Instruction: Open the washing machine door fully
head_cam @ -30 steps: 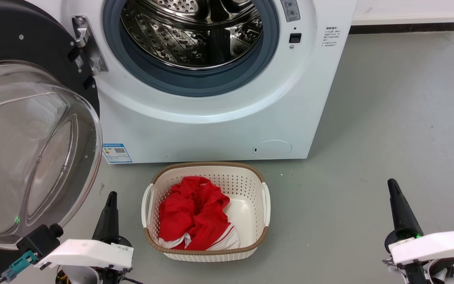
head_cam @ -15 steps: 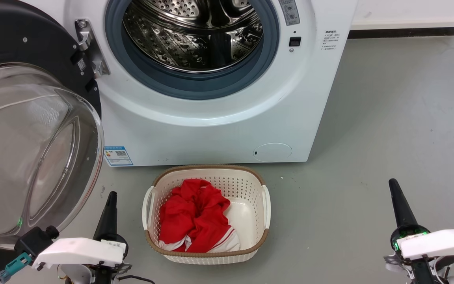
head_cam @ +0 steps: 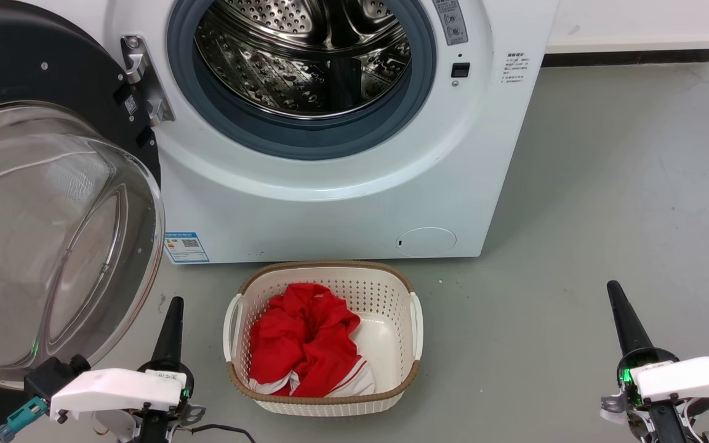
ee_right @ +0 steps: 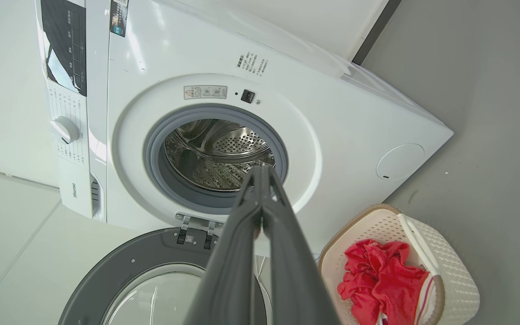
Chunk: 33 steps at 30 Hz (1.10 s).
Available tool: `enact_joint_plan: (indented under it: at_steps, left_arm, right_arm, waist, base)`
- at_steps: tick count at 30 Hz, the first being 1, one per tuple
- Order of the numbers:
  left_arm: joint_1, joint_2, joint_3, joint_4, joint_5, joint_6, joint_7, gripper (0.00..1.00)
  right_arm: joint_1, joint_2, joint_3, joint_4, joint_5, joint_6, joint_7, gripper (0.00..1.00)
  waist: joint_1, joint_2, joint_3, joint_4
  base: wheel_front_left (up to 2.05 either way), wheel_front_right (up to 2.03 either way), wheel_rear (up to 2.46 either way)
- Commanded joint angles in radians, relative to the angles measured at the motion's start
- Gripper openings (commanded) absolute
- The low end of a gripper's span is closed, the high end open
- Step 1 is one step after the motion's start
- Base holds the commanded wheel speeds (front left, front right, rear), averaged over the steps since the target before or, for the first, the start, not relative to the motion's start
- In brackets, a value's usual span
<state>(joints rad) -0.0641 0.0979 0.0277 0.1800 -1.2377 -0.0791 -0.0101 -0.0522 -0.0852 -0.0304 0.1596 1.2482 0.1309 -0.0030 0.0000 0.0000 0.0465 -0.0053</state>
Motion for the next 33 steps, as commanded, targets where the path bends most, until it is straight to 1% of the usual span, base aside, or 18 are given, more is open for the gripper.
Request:
enact_joint_plan:
  at_steps: [1,18,33]
  left_arm:
    - [-0.017,0.001,0.004,-0.003,-0.02,-0.007,0.006,0.0]
    - [-0.031,-0.01,0.026,0.024,-0.169,-0.026,0.043,0.0]
    - [-0.038,-0.02,0.041,0.043,-0.275,-0.039,0.072,0.0]
  right_arm:
    - [-0.021,-0.004,-0.004,-0.001,0.023,0.0,0.004,0.0]
    - [-0.037,-0.002,-0.018,0.031,0.17,0.0,0.035,0.0]
    - [-0.046,0.002,-0.03,0.057,0.278,0.0,0.057,0.0]
  waist:
    - [0.0,0.0,-0.001,0.0]
    - [0.0,0.0,-0.015,0.002]
    - [0.0,0.0,-0.027,0.003]
  base:
    - [0.0,0.0,0.0]
    - [0.0,0.0,0.0]
    - [0.0,0.0,0.0]
